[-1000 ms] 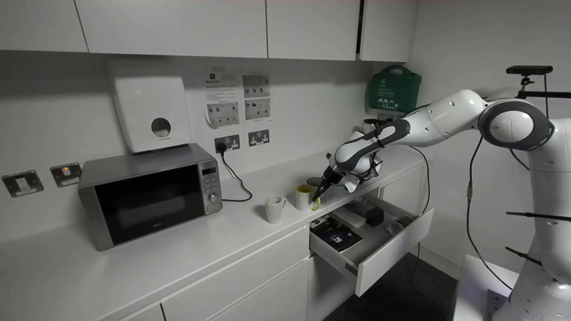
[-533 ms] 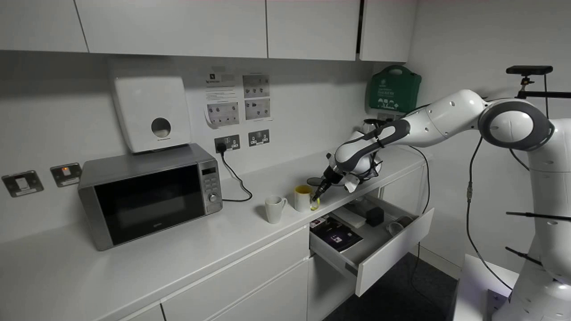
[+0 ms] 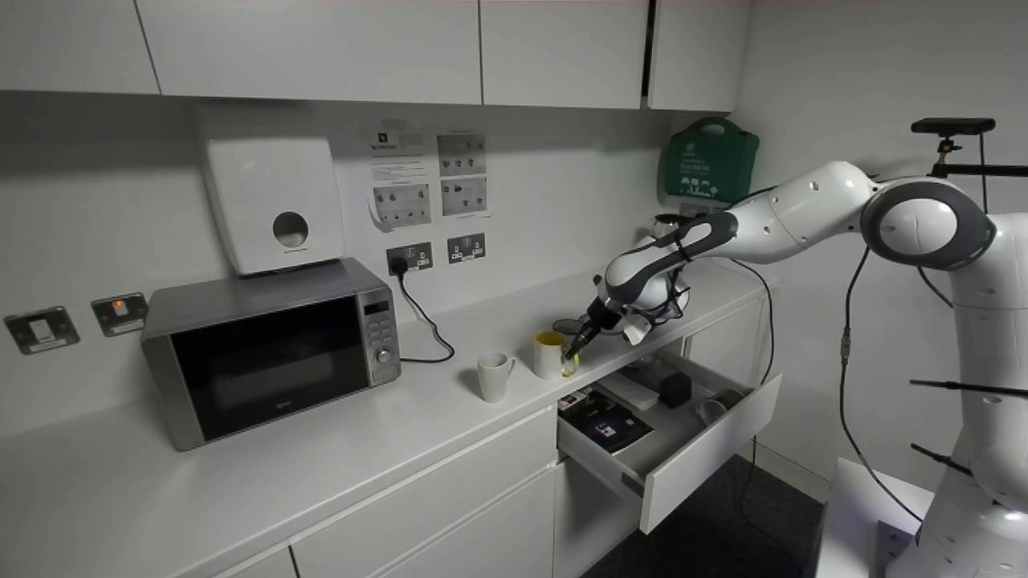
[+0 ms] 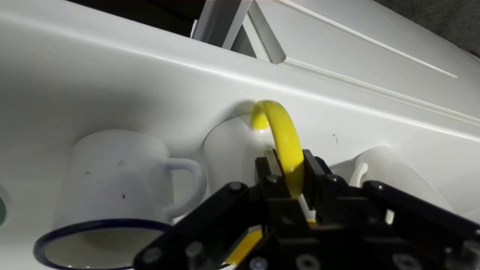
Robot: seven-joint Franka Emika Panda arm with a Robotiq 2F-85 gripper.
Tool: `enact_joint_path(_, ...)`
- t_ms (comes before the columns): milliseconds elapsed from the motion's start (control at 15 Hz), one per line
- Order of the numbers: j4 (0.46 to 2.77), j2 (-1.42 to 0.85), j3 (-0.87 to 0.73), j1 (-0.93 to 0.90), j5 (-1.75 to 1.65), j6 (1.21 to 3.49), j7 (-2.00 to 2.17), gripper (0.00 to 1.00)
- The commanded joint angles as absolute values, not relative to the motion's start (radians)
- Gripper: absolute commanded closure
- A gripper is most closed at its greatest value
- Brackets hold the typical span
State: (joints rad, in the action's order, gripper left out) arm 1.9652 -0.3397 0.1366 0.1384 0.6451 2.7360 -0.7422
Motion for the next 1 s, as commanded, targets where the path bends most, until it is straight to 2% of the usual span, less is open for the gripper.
enact_joint_path(0, 1.998, -0.296, 0.185, 0.221, 0.787, 2.731, -0.895, 0.95)
enact_joint_path(600, 2.142, -0.127, 0.212, 0.305, 1.12, 2.722, -1.129, 0.95)
enact_joint_path(933, 2.207, -0.036, 0.178, 0.301, 1.12, 2.679, -1.101, 0.95)
